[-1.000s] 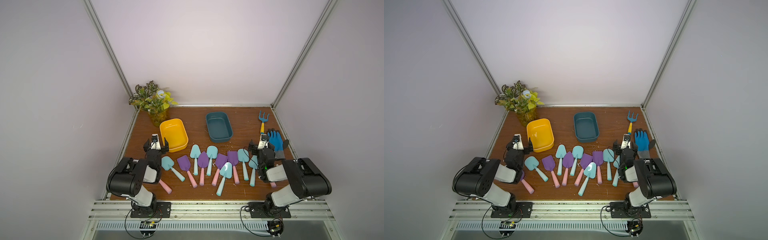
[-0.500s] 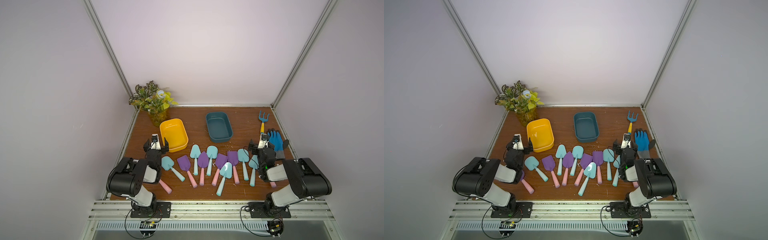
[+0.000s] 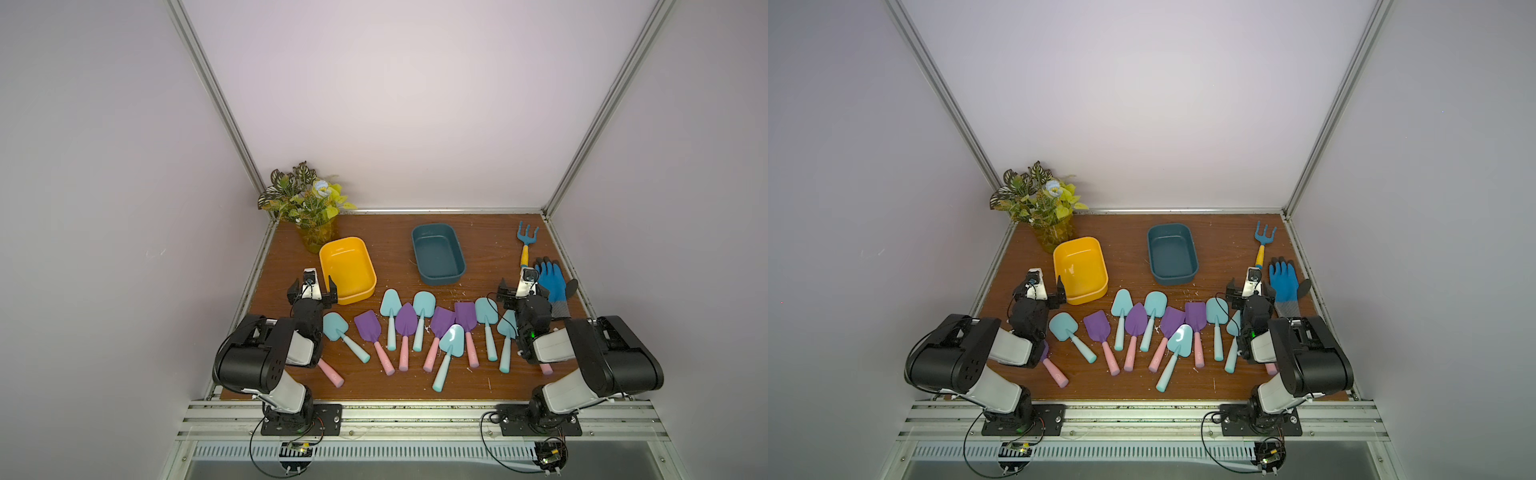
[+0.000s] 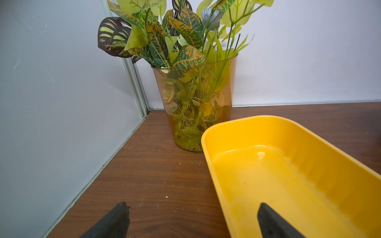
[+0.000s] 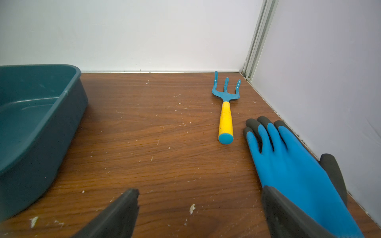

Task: Sort the small shovels by color and place them into the storage box
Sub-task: Move the storage box to the center of the board.

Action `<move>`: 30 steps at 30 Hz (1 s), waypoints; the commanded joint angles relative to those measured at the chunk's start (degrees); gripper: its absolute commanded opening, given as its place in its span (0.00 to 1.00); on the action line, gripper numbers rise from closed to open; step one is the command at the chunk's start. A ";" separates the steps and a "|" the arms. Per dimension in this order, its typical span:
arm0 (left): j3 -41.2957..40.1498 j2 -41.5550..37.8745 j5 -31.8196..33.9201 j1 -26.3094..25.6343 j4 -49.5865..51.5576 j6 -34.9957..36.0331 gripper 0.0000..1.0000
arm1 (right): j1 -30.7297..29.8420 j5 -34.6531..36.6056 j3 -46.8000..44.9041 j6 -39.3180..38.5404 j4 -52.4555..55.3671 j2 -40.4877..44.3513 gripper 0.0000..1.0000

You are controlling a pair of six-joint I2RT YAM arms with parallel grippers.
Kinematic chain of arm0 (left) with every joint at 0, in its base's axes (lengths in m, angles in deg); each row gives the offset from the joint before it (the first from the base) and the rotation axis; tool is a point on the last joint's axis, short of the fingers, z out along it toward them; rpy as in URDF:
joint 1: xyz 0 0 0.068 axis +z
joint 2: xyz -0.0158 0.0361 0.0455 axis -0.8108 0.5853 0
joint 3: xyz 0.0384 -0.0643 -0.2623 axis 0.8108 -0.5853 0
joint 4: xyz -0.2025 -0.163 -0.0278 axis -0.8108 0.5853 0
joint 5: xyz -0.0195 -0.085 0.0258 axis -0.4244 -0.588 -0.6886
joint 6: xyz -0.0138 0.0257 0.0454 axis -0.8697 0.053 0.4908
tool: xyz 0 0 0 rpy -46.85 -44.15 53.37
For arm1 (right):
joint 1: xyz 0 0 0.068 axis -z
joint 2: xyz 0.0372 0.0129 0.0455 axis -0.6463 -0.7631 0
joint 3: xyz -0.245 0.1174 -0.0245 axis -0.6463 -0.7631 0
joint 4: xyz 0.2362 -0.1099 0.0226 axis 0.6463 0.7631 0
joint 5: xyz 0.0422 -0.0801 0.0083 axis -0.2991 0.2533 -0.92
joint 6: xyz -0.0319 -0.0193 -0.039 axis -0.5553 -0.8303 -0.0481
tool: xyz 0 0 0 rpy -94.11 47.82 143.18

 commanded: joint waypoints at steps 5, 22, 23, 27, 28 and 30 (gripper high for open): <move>-0.46 -14.49 9.32 -5.78 6.41 5.12 0.96 | -0.92 -0.64 10.62 -0.57 21.47 12.57 0.99; 29.24 -31.26 12.82 -12.43 62.96 -11.98 0.87 | -5.05 -1.79 38.69 6.34 64.16 23.22 0.99; 30.97 -30.77 12.84 -12.48 64.98 -11.92 0.87 | -5.01 -1.09 39.69 6.85 65.41 22.89 0.99; 37.14 -27.25 10.48 -12.44 71.21 -13.19 0.85 | -5.07 0.44 43.16 9.16 70.36 21.09 0.99; 38.61 -25.95 9.36 -12.48 72.59 -14.02 0.84 | -5.01 0.69 44.04 9.59 71.87 20.65 0.99; 40.98 -23.37 7.12 -12.48 74.48 -15.66 0.82 | -5.01 0.69 45.52 10.08 74.49 19.69 0.99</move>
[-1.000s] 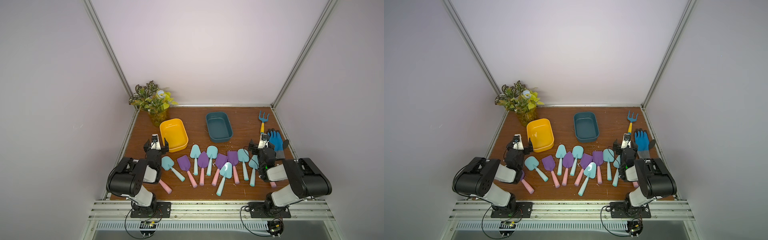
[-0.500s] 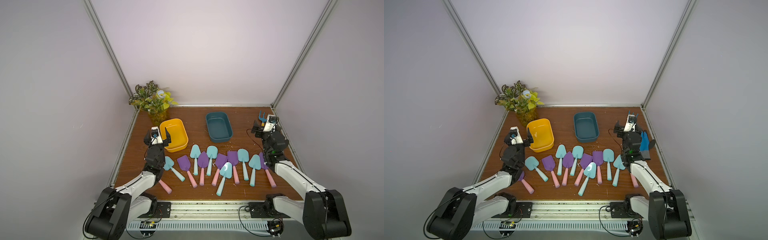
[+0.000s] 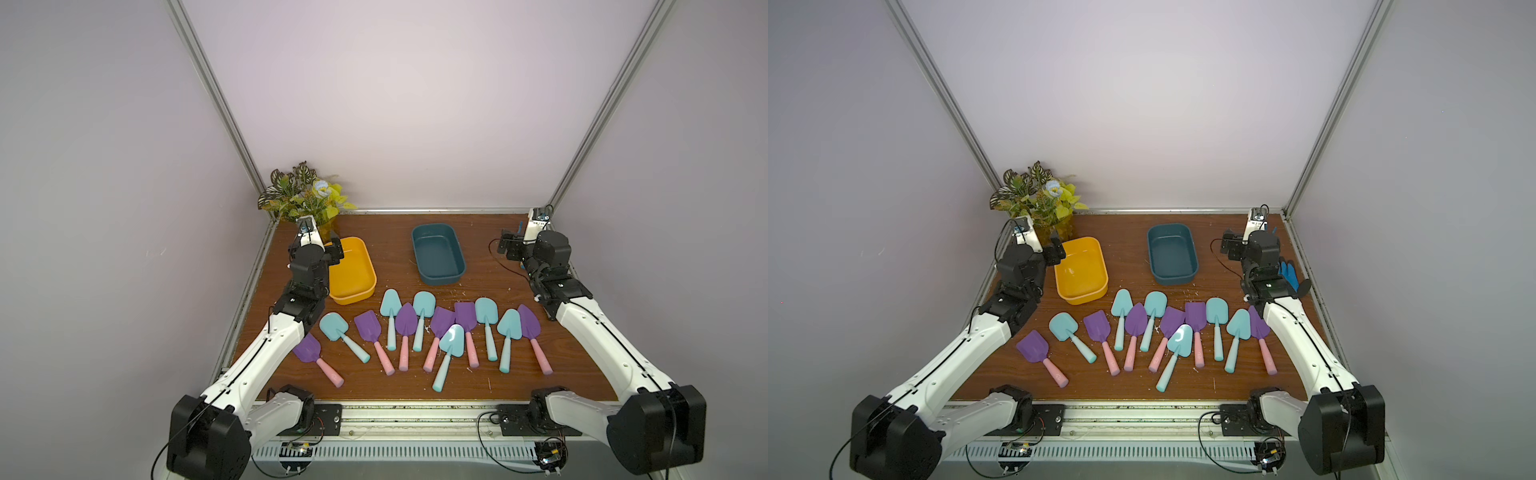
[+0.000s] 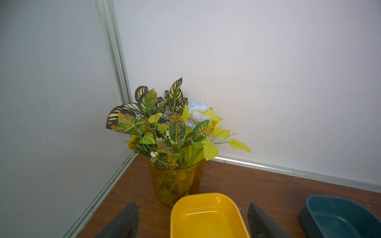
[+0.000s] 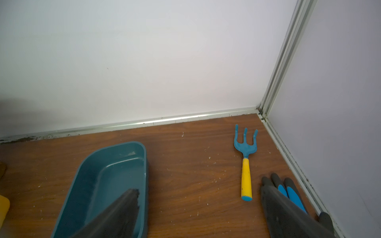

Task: Sort the small shovels by color and place them into the storage box
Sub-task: Move the storage box to the center of the board.

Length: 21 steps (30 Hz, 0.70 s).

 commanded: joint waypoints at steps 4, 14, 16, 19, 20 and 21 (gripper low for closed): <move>7.12 9.24 -9.59 -0.61 10.29 -6.79 0.77 | -0.16 -0.08 5.13 3.67 10.88 -2.88 0.99; 16.62 24.03 -6.93 -0.92 21.56 -12.43 0.76 | -0.18 -7.43 6.80 6.96 11.48 -10.61 0.96; 17.30 25.72 -4.93 -0.92 23.30 -12.57 0.78 | -0.10 -8.82 7.75 7.25 11.24 -12.89 0.96; 18.98 28.15 -1.89 -0.26 27.48 -13.72 0.80 | -0.28 -10.52 9.33 7.54 11.21 -16.17 0.95; 19.14 28.68 -1.55 0.40 28.56 -13.80 0.80 | -0.46 -11.05 9.86 7.64 11.21 -17.24 0.95; 18.88 28.94 -1.84 1.02 29.08 -13.93 0.81 | -0.67 -11.30 10.38 7.60 11.30 -18.13 0.95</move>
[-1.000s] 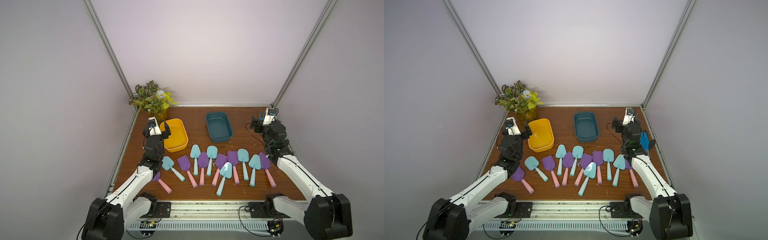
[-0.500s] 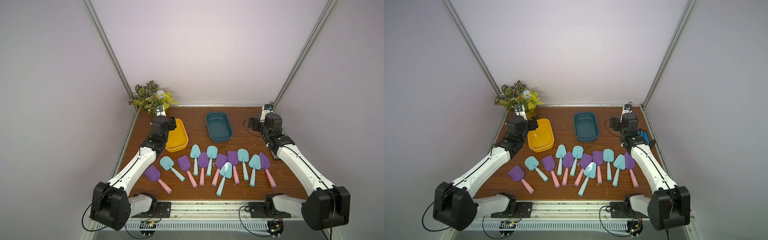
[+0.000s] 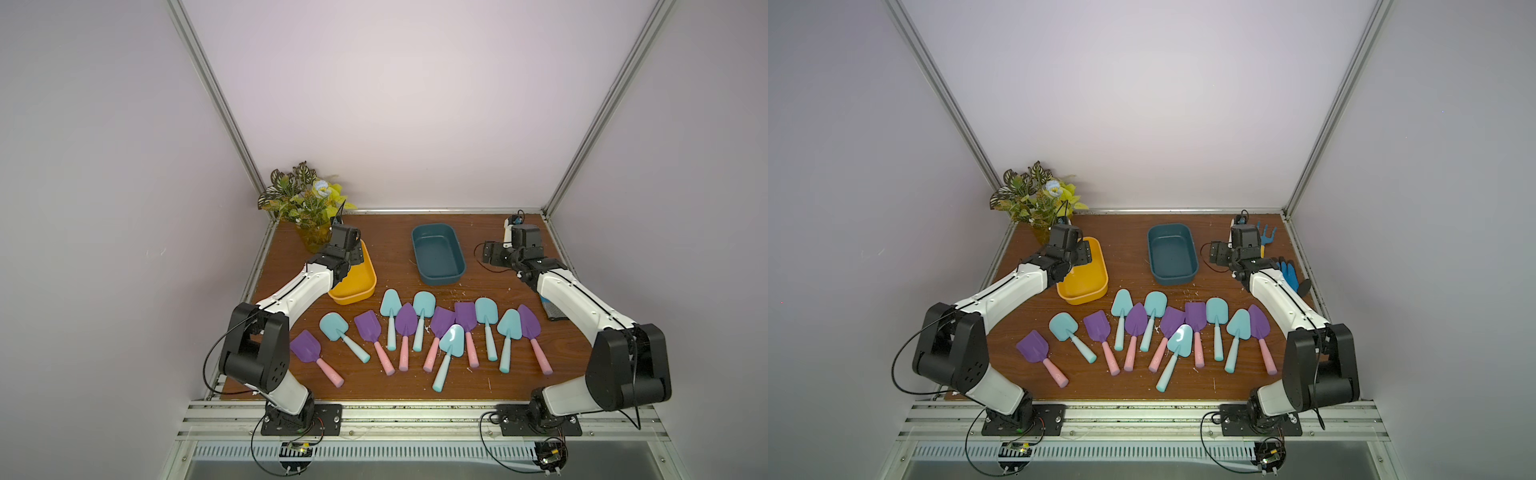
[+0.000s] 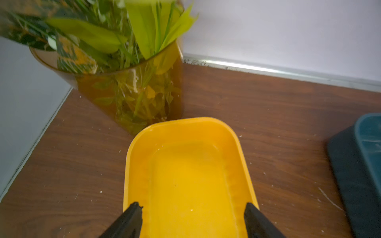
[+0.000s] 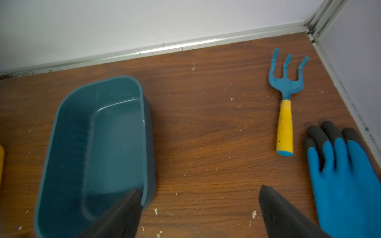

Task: Sort the small shovels by color and place them into the storage box
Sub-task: Move the storage box to the center of the board.

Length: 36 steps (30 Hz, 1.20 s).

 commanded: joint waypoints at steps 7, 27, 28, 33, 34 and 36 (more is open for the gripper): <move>-4.38 -0.64 0.24 7.35 5.14 -2.35 0.82 | -2.58 -2.77 6.52 0.60 0.70 -6.73 0.94; -6.94 7.97 -7.75 11.61 -1.40 -0.56 0.64 | -5.63 -0.01 17.29 -0.99 5.60 -17.64 0.94; -6.33 8.52 -8.35 11.58 -0.88 -0.32 0.61 | -5.69 0.14 17.64 -1.19 5.93 -18.07 0.94; -6.08 10.07 -9.85 11.57 -2.17 0.08 0.52 | -6.14 0.93 18.96 -1.91 6.66 -20.04 0.94; -6.04 10.32 -10.07 11.57 -2.35 0.10 0.49 | -6.18 0.86 19.28 -2.01 6.83 -20.58 0.94; -5.91 10.76 -10.31 11.62 -2.57 0.20 0.46 | -6.38 0.16 20.01 -2.11 6.91 -21.71 0.94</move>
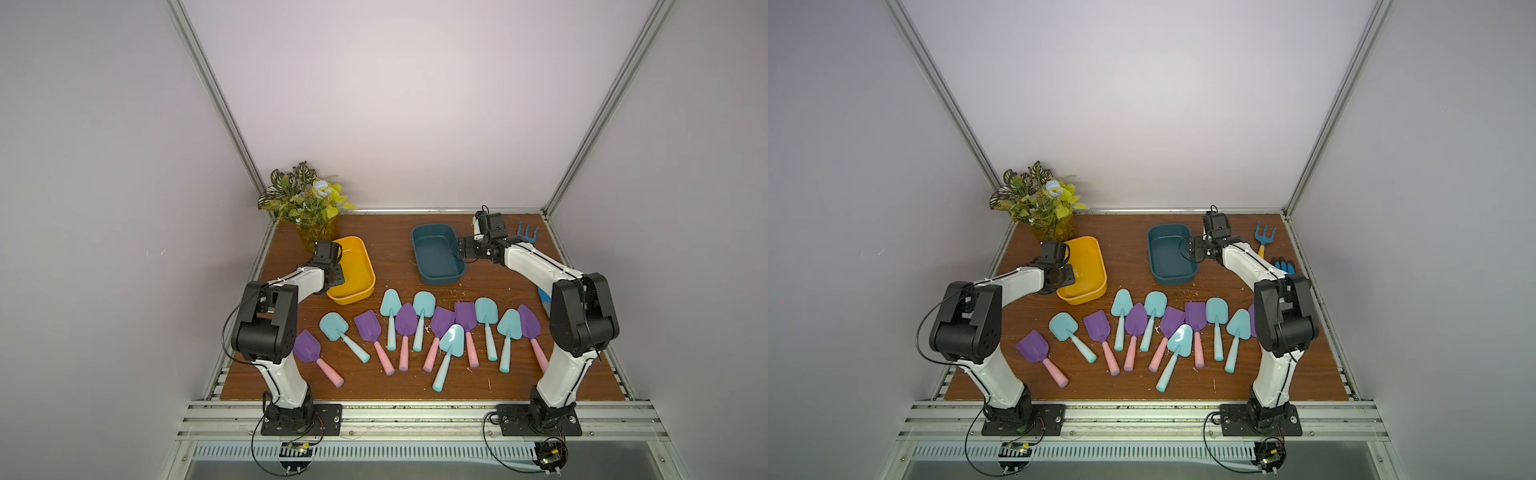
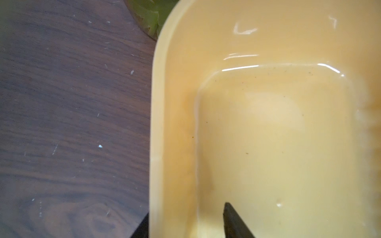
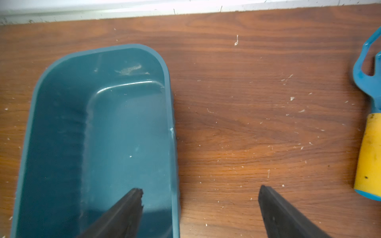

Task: Sort the small shovels by color and place them into the storage box
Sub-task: Move the storage box to the center of the board.

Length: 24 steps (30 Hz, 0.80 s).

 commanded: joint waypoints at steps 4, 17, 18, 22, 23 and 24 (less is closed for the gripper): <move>1.28 1.74 -1.69 0.59 -1.33 1.35 0.37 | -0.85 -2.08 4.72 -1.79 1.19 -3.87 0.90; 6.33 3.94 -5.88 0.61 -1.46 3.49 0.14 | -1.71 -1.99 10.54 -2.12 3.43 -12.03 0.66; 7.00 4.27 -6.31 0.53 -1.46 3.60 0.14 | -1.73 -1.93 10.69 -2.20 3.45 -12.34 0.62; 11.16 6.41 -7.15 -0.36 -0.36 4.40 0.13 | -1.63 -1.25 11.39 -2.45 3.56 -13.13 0.40; 12.49 7.09 -6.95 -0.75 0.14 4.61 0.13 | -1.60 -1.10 11.44 -2.34 3.53 -13.21 0.35; 13.64 7.71 -6.71 -1.08 0.59 4.77 0.13 | -1.61 -0.78 11.35 -2.27 3.52 -13.17 0.32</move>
